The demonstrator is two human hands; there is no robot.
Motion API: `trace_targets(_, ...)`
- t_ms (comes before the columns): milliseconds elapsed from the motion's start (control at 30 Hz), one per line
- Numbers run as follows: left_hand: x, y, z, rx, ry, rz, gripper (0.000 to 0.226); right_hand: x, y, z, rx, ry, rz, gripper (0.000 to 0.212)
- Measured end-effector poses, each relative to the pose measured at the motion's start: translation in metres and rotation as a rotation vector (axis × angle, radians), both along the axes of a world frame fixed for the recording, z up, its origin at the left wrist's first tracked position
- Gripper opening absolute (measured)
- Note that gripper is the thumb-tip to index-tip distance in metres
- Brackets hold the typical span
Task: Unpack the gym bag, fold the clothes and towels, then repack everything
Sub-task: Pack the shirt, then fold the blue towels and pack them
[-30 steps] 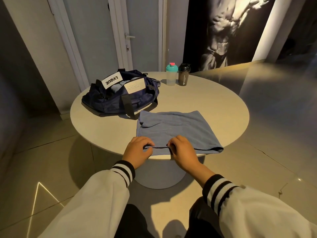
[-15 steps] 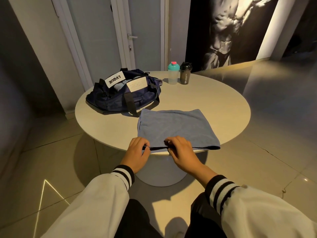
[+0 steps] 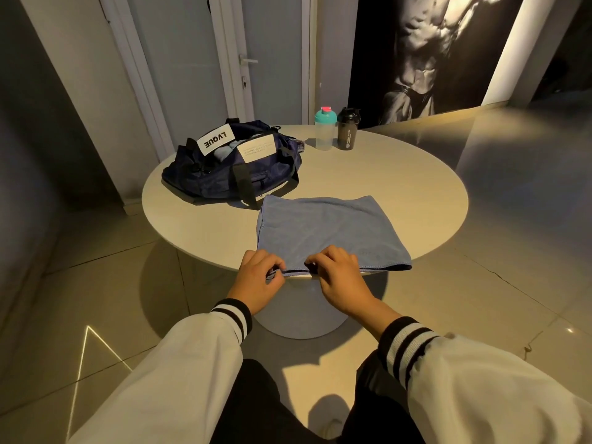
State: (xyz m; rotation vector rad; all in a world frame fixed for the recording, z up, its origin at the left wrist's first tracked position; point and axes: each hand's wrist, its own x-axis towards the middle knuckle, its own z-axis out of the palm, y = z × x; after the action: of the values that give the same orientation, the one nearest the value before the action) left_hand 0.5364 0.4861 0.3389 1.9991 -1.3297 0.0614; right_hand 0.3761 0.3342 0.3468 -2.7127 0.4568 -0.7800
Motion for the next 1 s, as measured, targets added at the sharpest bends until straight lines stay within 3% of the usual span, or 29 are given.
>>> trace_targets(133,0.001,0.001,0.003,0.008,0.045,-0.016,0.014,0.009,0.004,0.007,-0.037,-0.006,-0.03,0.025)
trace_targets(300,0.002,-0.001,0.005,-0.06,0.128,-0.033,0.014,0.027,0.005,0.017,-0.017,0.127,-0.085,0.031)
trace_targets(433,0.014,-0.017,0.019,-0.138,0.294,0.176,0.019,0.048,0.006,0.033,0.019,0.141,-0.142,0.032)
trace_targets(533,0.035,-0.034,0.032,0.004,0.278,0.326,0.031,0.067,0.002,0.034,-0.034,0.146,-0.139,0.033)
trace_targets(633,0.049,-0.051,0.041,0.171,0.289,0.321,0.04,0.087,-0.008,0.035,-0.001,0.18,-0.095,0.04)
trace_targets(767,0.062,-0.068,0.039,0.345,0.161,0.341,0.041,0.101,-0.019,0.033,0.033,0.452,0.018,0.063)
trace_targets(867,0.068,-0.07,0.03,0.2,0.241,0.395,0.033,0.102,-0.031,0.035,0.079,0.587,0.122,0.076)
trace_targets(1000,0.066,-0.067,0.028,0.048,0.328,0.444,0.024,0.11,-0.049,0.038,0.107,0.423,0.08,0.067)
